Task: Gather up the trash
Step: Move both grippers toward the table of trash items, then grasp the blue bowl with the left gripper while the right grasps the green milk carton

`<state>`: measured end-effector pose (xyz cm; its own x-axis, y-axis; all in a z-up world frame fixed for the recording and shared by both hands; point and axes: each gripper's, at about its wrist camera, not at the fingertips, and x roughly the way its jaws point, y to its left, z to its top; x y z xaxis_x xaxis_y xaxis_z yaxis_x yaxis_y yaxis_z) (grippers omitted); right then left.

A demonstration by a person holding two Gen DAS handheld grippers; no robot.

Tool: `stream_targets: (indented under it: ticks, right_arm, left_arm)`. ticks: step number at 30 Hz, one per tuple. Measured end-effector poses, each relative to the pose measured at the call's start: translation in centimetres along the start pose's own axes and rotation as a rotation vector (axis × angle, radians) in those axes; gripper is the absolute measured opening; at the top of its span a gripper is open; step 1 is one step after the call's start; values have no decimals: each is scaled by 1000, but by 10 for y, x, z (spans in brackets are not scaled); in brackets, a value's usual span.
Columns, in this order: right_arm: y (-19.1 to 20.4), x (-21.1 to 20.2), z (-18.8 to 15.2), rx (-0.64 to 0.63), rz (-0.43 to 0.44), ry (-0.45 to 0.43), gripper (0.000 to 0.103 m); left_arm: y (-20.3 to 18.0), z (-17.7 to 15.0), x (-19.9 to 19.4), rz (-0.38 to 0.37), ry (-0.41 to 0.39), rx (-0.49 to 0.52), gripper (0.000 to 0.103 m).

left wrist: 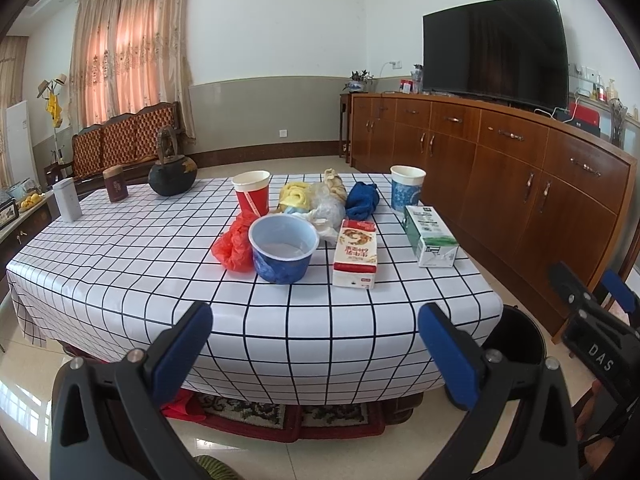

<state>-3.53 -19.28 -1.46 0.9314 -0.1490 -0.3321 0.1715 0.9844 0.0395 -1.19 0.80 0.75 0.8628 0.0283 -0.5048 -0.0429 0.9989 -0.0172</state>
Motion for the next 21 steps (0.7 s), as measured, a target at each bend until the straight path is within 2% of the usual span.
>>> stream_targets:
  ticks: [13, 21]
  right_arm:
    - [15, 26, 7, 14, 23, 54, 103]
    - [28, 46, 12, 5, 36, 80, 103]
  left_arm:
    - [17, 6, 30, 42, 18, -8, 103]
    - [31, 15, 51, 39, 24, -41, 103]
